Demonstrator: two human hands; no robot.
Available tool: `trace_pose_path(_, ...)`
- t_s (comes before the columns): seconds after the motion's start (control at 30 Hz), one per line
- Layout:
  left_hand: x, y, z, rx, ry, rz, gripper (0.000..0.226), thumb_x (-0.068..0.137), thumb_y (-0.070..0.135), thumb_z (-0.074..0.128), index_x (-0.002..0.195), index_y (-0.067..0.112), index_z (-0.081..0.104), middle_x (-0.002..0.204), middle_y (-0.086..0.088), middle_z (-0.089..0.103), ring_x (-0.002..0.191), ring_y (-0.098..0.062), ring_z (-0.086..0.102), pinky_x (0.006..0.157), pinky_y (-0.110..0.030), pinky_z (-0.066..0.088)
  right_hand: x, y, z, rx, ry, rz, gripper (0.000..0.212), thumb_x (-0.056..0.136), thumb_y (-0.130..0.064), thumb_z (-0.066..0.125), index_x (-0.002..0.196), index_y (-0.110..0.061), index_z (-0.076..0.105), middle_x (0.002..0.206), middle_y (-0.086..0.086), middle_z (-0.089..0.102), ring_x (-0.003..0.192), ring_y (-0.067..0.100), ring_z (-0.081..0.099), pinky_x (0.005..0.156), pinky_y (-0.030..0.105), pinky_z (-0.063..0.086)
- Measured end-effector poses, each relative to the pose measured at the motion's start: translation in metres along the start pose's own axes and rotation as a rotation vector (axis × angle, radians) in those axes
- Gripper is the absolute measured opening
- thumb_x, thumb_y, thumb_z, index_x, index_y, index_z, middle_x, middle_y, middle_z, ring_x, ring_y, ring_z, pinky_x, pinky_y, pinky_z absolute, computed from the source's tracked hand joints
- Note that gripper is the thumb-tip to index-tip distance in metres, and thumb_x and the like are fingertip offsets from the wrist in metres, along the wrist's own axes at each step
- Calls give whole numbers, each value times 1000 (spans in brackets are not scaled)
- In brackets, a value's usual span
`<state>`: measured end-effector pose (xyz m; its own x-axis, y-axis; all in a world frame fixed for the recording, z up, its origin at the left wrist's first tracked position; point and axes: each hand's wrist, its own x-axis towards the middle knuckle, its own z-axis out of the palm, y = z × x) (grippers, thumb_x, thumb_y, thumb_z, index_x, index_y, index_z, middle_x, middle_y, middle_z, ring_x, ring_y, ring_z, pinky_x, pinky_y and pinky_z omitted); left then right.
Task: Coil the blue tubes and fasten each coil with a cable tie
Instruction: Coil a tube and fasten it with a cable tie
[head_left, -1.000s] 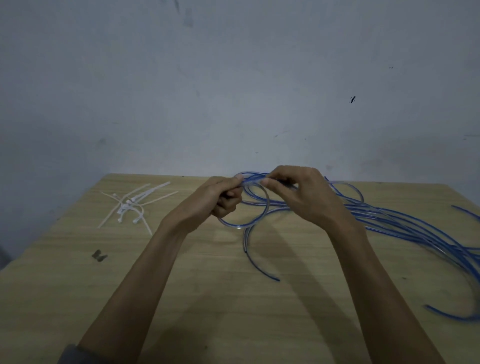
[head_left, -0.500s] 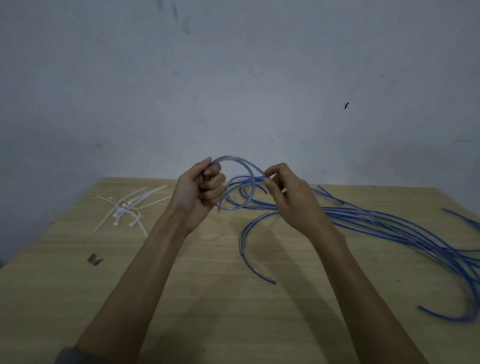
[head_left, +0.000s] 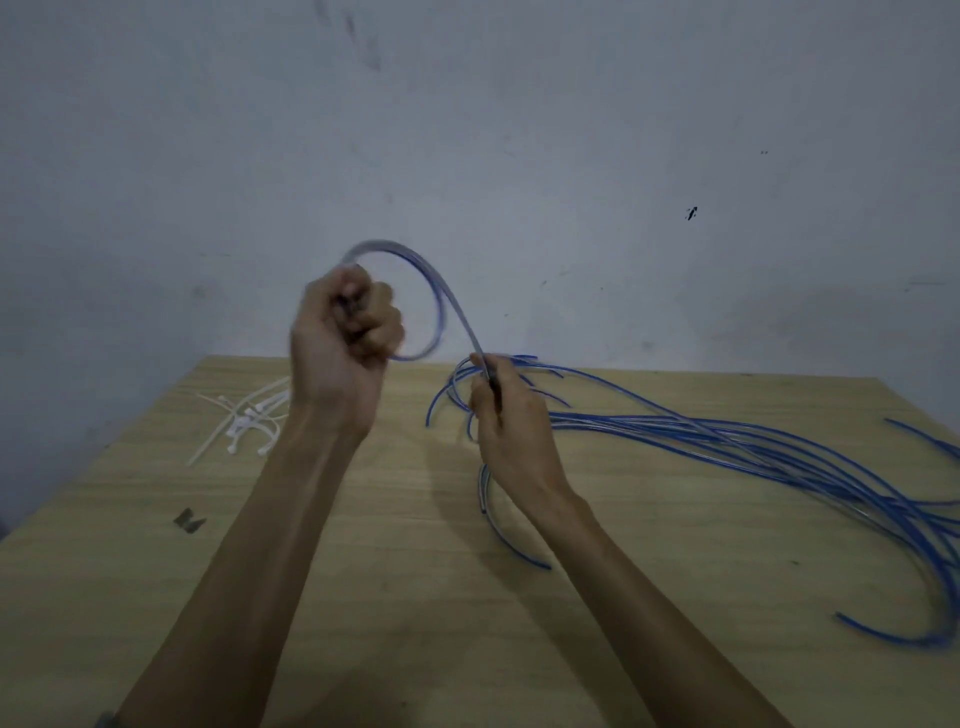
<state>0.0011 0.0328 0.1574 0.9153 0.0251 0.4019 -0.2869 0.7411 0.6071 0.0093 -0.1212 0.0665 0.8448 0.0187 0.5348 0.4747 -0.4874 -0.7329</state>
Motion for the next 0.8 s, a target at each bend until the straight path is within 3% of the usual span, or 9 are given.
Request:
trace_pose_path(0.1, 3, 22, -6, 3, 27, 141, 33, 98, 19, 35, 65, 22, 41, 53, 9, 22, 50, -8, 7, 48, -27, 5, -4, -1, 4, -3, -24, 10, 36, 108, -28, 37, 144, -24, 43, 88, -4, 58, 74, 8, 52, 64, 24, 37)
trace_pose_path(0.17, 2, 21, -6, 22, 4, 176, 29, 98, 19, 36, 69, 21, 39, 55, 9, 23, 51, -8, 9, 49, -26, 6, -5, -6, 6, 67, -42, 53, 34, 109, -28, 35, 143, -31, 35, 84, 2, 56, 65, 13, 51, 56, 29, 37)
trace_pose_path(0.3, 1, -7, 6, 182, -48, 227, 23, 97, 14, 34, 75, 18, 32, 58, 11, 35, 52, -3, 29, 47, -17, 22, -2, -13, 5, -24, -16, -48, 18, 106, -19, 43, 120, -22, 54, 97, 3, 61, 86, 15, 57, 70, 29, 43)
trace_pose_path(0.43, -6, -32, 5, 707, -119, 331, 25, 103, 11, 29, 78, 14, 35, 64, 4, 38, 60, -13, 32, 60, -25, 31, 0, -13, -6, -132, -134, -78, 25, 100, -13, 57, 121, -12, 70, 97, 3, 65, 84, 18, 61, 76, 33, 51)
trace_pose_path(0.53, -9, -47, -10, 1012, -133, 284, 24, 106, 20, 28, 85, 18, 40, 69, 3, 37, 63, -14, 34, 61, -33, 33, 3, -16, -20, -27, -253, 65, 29, 101, -16, 55, 126, -11, 70, 85, 1, 66, 60, 13, 64, 55, 27, 56)
trace_pose_path(0.6, -8, -57, -21, 1134, -156, 233, 23, 106, 26, 29, 86, 26, 41, 68, 6, 41, 59, -14, 37, 60, -43, 35, 6, -14, -26, 31, -269, 158, 28, 101, -14, 55, 124, -8, 70, 85, 5, 69, 62, 12, 64, 51, 19, 53)
trace_pose_path(0.8, -12, -76, -30, 1417, -247, 215, 31, 103, 31, 27, 92, 16, 52, 74, 4, 63, 64, -10, 57, 62, -33, 44, 7, -11, -43, 131, -453, 344, 36, 97, -14, 63, 131, -12, 50, 84, 6, 73, 66, 15, 71, 59, 25, 56)
